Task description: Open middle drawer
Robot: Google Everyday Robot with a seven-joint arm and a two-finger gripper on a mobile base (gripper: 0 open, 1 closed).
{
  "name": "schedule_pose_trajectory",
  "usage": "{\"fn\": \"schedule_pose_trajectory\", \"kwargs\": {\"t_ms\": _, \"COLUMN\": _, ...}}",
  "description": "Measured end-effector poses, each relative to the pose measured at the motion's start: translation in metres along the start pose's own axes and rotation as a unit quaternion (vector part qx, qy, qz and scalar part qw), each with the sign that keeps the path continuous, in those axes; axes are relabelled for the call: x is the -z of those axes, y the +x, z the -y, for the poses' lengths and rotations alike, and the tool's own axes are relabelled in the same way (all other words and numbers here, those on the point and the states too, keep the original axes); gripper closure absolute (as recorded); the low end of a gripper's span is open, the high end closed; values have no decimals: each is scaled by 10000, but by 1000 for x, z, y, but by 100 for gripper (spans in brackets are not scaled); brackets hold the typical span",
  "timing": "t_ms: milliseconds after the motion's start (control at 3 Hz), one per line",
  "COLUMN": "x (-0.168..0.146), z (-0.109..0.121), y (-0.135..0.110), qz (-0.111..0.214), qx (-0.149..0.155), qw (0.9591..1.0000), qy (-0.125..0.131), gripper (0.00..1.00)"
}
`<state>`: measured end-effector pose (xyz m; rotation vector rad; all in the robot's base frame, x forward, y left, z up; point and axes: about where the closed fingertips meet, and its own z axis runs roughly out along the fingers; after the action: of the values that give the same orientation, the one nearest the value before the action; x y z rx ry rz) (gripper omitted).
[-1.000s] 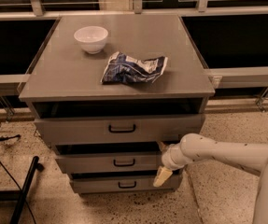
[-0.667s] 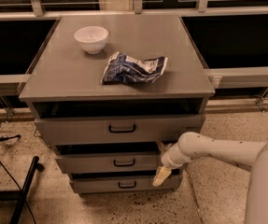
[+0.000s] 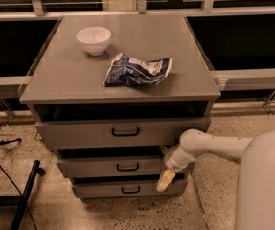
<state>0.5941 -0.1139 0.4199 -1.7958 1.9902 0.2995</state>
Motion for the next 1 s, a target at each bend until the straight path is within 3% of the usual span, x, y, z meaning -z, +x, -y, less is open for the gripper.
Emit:
{"fn": "schedule_pose_trajectory", "kwargs": {"t_ms": 333, "x": 2, "z": -7, "y": 6, "qz": -134, "qx": -306, "qw": 9988, "qy": -361, "gripper": 0}}
{"fn": "schedule_pose_trajectory", "kwargs": {"t_ms": 1000, "x": 13, "z": -22, "y": 13, "qz": -331, "qx": -597, "qw": 9954, "qy": -669, "gripper": 0}}
